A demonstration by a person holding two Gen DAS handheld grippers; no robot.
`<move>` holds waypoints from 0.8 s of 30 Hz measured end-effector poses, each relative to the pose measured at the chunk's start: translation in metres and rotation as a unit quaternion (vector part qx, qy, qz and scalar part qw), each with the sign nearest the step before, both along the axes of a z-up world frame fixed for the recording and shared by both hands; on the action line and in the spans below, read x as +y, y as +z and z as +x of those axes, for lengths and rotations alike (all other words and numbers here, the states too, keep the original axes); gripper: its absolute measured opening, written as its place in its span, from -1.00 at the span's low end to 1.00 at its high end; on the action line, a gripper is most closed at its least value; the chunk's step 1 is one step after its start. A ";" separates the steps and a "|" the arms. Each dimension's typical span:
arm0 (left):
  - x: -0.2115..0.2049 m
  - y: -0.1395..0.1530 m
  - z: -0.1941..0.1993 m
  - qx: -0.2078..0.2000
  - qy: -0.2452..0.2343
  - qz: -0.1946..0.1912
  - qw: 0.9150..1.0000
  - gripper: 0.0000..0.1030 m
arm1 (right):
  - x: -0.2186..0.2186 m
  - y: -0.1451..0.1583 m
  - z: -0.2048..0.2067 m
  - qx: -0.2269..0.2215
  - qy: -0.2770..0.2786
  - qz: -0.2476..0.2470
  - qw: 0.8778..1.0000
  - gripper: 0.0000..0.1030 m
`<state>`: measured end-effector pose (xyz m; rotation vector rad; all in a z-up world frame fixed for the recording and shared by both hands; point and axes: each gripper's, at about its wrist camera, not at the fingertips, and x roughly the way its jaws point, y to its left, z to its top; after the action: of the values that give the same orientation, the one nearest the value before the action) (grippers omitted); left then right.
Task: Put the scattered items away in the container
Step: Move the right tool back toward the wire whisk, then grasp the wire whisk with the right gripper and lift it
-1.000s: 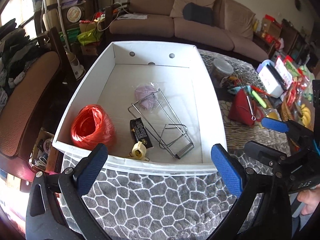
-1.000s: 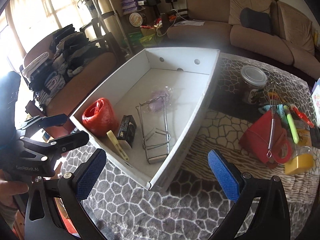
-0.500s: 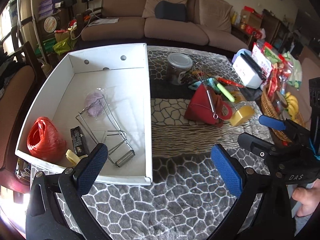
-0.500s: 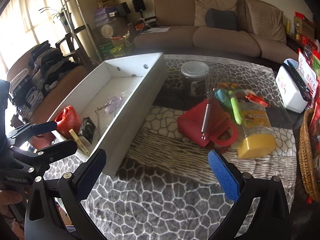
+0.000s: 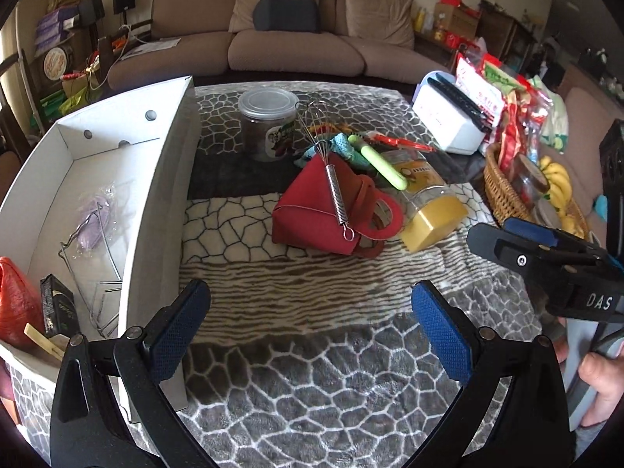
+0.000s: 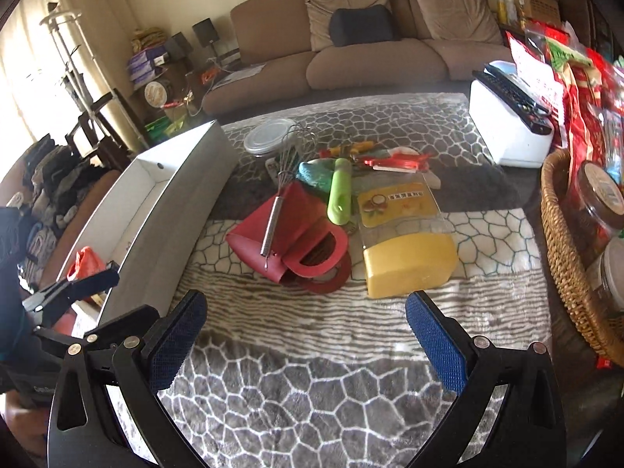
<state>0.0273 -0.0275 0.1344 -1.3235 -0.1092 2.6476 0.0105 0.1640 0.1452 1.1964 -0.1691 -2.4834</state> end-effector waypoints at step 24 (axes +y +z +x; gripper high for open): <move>0.000 -0.043 -0.052 -0.019 -0.020 0.090 0.996 1.00 | -0.022 -0.014 -0.122 -0.030 0.057 -0.094 0.994 0.26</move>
<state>-0.0245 -0.0273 0.0912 -1.3018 -0.3161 2.5132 -0.1117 0.1418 0.1317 1.1677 -0.3333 -2.2791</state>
